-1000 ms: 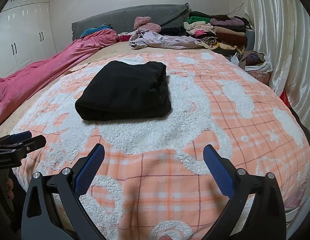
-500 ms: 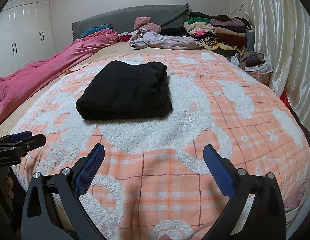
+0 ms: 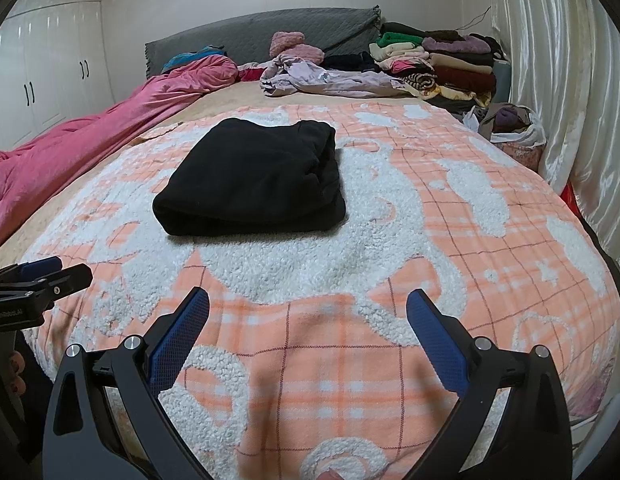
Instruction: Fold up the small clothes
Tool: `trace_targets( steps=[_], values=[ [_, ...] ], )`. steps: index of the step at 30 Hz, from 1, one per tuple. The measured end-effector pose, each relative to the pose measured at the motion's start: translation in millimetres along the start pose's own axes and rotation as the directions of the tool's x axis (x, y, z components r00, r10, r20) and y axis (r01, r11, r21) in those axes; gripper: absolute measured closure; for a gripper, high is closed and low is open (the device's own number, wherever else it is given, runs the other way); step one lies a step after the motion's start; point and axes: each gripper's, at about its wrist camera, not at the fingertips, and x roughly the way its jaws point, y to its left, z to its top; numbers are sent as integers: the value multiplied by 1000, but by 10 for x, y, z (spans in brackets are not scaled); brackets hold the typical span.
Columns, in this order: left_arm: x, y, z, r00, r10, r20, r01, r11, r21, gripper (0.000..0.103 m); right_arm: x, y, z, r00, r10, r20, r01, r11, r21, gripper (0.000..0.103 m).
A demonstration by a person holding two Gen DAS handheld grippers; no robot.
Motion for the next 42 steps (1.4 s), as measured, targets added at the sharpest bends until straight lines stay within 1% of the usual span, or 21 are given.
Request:
trace_targets(
  steps=[20,25,28,30,32,34,37,39,40,42],
  values=[
    [-8,23,0,1000,10,-1,-10,1000,0,10,13,-13,-14,1000,-1,-6,1,1000,4,5],
    [-9,21,-1,1000,10,-1,-10,1000,7,10,22,-48,-25,1000,-13,-12,13,1000,13,5],
    [-7,22,-4,1000,14,-3,-14,1000,17,10,9,-85,-18,999,-34,-5,34,999,16,5],
    [1,31,-5,1000,1,-8,-1,1000,16,10,5,-118,-9,999,-46,-5,46,999,21,5],
    [9,35,-5,1000,-9,-12,9,1000,15,10,-4,-185,-13,998,-69,-7,69,997,33,5],
    [15,43,2,1000,-2,-17,2,1000,19,10,-19,-271,-25,996,-90,-12,91,994,52,5],
    [40,124,13,999,27,-33,-27,1000,9,10,-59,-492,-97,984,-174,-32,176,980,97,5],
    [81,238,17,998,22,-55,-23,1000,-18,10,-85,-674,-166,968,-244,-60,250,960,123,5],
    [100,307,19,998,17,-65,-19,999,-35,10,-122,-835,-226,955,-287,-78,296,943,152,5],
    [115,504,41,997,29,-72,-34,997,-65,10,-221,-1115,-327,929,-357,-93,369,907,203,5]
  ],
)
